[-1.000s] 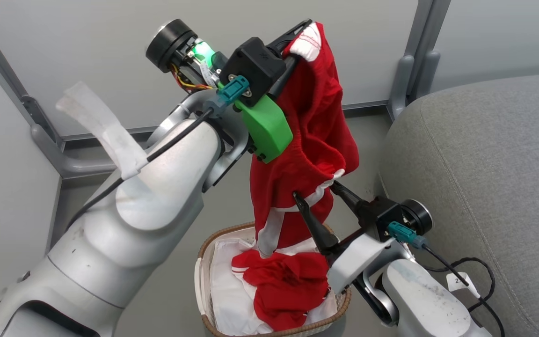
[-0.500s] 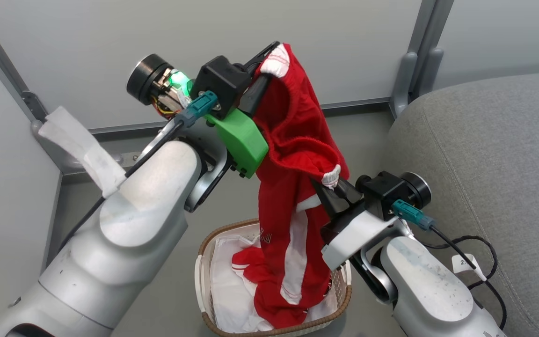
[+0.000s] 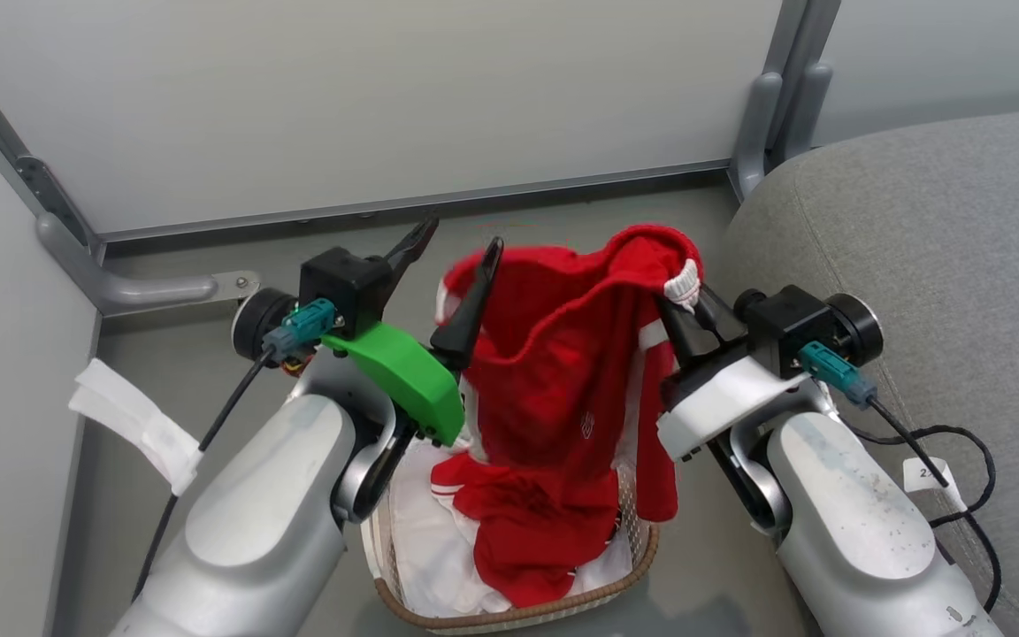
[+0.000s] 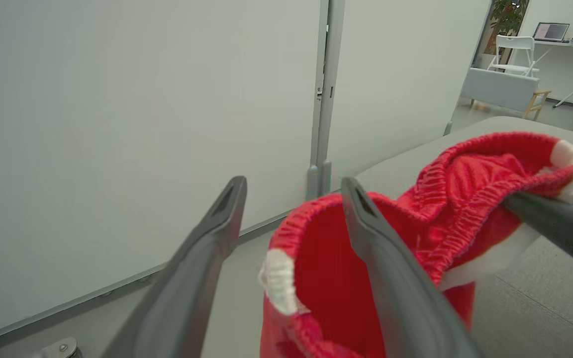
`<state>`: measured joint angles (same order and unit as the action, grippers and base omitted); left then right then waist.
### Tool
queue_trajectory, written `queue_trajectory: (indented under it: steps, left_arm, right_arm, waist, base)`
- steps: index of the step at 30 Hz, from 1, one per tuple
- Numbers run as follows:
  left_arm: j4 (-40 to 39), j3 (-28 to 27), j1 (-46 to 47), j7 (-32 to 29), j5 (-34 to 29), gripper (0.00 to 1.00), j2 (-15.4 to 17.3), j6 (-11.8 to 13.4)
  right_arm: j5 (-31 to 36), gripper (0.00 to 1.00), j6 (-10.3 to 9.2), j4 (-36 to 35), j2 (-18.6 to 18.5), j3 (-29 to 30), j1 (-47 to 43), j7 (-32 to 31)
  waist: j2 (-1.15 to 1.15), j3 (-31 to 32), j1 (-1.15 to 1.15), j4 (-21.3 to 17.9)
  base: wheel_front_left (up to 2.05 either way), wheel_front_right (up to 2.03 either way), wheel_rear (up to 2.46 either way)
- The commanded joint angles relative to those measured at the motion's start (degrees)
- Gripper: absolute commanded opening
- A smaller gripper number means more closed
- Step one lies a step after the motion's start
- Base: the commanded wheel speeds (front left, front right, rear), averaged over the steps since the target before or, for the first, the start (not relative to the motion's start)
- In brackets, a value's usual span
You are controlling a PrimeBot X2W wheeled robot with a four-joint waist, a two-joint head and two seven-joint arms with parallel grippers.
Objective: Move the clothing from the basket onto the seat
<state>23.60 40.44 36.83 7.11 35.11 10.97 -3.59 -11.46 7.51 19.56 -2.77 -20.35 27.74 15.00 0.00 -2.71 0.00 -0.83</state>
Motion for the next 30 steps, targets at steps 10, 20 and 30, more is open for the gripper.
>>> queue_trajectory:
  steps: [10,20,30]
  left_arm:
    - [0.9,1.5,-7.7,2.5,0.5,1.00,0.5,0.8]
    - [1.8,3.1,-9.9,5.4,-1.8,1.00,0.6,1.7]
    - [2.4,3.5,-9.7,6.7,-2.5,1.00,-0.2,2.1]
  right_arm:
    - [5.0,0.00,-0.04,0.3,-0.2,8.2,-1.1,0.3]
    - [9.2,0.00,-0.04,-1.4,-0.4,15.0,-1.5,0.3]
    - [9.6,0.00,-0.04,-4.4,-1.7,16.1,-0.7,0.3]
  waist:
    - [0.00,-2.2,0.00,-0.9]
    - [0.00,-4.2,0.00,-6.4]
    - [0.00,-7.5,0.00,-15.6]
  base:
    - [0.00,0.00,0.00]
    - [0.00,0.00,0.00]
    - [0.00,0.00,0.00]
